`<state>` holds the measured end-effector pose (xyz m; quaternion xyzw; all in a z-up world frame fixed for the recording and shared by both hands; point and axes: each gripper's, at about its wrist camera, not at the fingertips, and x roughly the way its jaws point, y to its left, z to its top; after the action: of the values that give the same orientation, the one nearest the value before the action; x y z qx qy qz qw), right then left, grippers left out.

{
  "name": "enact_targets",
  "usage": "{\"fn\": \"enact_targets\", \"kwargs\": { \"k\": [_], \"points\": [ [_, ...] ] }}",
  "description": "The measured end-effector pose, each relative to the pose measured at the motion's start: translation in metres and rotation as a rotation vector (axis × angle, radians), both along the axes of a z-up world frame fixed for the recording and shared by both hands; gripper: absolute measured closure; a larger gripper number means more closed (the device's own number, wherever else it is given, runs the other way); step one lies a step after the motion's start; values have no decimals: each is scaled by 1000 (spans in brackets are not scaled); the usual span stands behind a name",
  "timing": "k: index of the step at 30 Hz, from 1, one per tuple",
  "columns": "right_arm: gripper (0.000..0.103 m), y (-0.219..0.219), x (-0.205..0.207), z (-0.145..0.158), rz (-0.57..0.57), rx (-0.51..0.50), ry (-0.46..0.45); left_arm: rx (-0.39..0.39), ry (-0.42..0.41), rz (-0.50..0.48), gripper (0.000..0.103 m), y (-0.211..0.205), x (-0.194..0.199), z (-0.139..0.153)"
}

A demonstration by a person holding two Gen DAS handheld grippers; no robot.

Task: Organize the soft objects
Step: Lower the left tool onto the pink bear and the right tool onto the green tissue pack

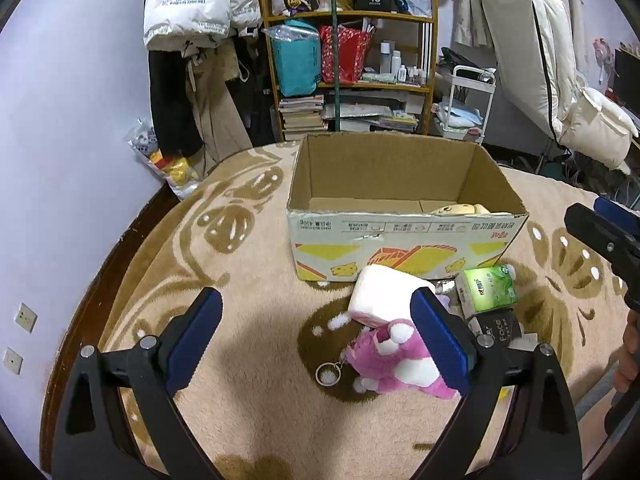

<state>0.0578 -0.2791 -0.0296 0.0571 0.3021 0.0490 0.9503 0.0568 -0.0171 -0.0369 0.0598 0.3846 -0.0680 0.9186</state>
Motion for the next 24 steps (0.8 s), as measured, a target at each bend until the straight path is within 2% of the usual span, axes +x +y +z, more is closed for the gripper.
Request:
{"fn": "enact_targets", "kwargs": {
  "k": [14, 24],
  "points": [
    [0, -10, 19, -23, -26, 28, 75, -13, 62, -5, 9, -5, 15, -16],
    [0, -8, 32, -40, -25, 24, 122, -27, 135, -50, 9, -21, 26, -37]
  ]
}}
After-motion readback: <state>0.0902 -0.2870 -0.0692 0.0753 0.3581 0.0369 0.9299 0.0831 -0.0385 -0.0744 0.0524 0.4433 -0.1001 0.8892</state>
